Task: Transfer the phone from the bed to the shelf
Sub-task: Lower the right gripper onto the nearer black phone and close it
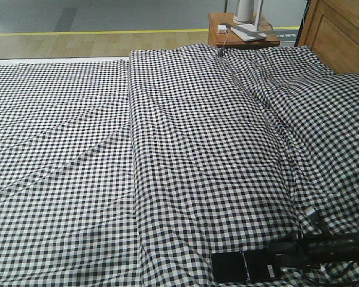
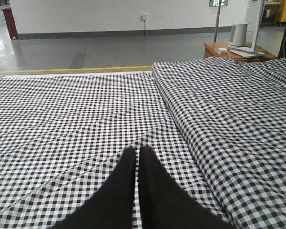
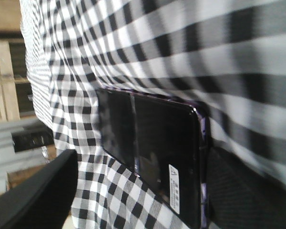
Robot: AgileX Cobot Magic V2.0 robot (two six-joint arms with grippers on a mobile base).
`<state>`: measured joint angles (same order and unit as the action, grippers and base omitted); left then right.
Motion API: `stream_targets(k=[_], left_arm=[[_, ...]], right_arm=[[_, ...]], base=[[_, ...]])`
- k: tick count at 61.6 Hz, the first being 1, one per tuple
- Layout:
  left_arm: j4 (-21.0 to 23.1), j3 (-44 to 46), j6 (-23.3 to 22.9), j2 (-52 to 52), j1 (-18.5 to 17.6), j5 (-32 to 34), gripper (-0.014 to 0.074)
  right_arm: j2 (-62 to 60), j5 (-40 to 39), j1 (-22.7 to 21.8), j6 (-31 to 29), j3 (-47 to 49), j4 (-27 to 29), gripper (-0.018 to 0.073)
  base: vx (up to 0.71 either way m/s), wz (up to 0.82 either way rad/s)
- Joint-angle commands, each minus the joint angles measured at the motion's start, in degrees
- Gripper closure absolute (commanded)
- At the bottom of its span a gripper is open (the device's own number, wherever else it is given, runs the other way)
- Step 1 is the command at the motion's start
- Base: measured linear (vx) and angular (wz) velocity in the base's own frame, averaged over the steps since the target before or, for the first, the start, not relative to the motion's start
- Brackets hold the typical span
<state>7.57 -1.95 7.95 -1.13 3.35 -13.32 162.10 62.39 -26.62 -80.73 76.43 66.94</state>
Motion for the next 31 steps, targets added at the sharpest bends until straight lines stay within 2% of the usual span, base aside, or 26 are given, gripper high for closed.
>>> stream_targets(k=[1,10,17,31], left_arm=[[0.36,-0.14,-0.22,-0.31,-0.22,4.21,0.0596],[0.36,-0.14,-0.22,-0.31,-0.22,4.21,0.0596],[0.36,-0.14,-0.22,-0.31,-0.22,4.21,0.0596],[0.36,-0.14,-0.22,-0.31,-0.22,4.21,0.0596]], right_arm=[[-2.53,3.60,1.78,-0.73,0.32,-0.07,0.0030],[-2.10,1.34,3.96,-0.73,0.32,-0.37,0.0030],[-1.91,-1.26,4.06,-0.73,0.32,-0.75,0.0030],[-1.86,-0.89,4.97,-0.73,0.32,-0.39,0.0030]], base=[[0.00,0.00],[0.00,0.00],[0.00,0.00],[0.00,0.00]])
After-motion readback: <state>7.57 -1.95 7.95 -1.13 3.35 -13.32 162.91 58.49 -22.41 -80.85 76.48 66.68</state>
